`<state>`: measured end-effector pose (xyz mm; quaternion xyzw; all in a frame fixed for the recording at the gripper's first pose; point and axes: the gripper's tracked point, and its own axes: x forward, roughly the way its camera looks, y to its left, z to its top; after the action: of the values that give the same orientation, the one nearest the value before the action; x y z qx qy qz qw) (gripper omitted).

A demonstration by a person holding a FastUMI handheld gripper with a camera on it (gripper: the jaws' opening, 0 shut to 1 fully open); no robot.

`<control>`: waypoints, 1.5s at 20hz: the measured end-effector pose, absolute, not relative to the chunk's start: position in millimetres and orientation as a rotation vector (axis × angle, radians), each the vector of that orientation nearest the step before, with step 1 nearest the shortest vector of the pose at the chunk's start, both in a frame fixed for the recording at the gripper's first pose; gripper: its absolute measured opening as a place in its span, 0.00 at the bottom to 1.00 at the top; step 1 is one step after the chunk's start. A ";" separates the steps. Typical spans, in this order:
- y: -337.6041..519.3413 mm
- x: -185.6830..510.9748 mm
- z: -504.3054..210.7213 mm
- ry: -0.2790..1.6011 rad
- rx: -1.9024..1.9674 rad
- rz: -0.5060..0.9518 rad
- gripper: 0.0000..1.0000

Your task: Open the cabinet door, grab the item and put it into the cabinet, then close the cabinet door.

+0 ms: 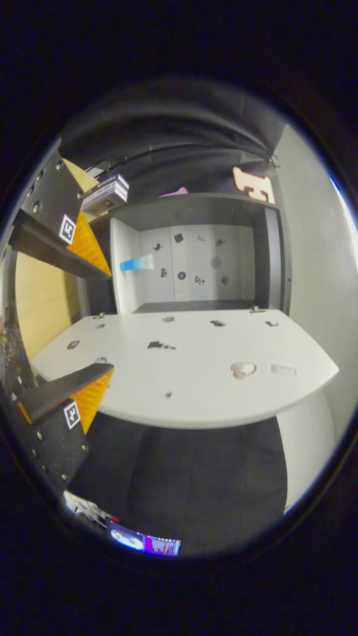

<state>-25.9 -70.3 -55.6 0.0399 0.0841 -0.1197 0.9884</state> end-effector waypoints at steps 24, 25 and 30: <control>-200.8 -13.3 -81.8 0.192 0.096 -0.314 0.93; -188.8 -14.7 -81.4 0.194 0.107 -0.281 0.93; -117.6 9.9 -77.7 0.206 0.099 -0.106 0.93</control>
<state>9.9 -117.6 -77.7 0.0492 0.1028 -0.0529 0.9921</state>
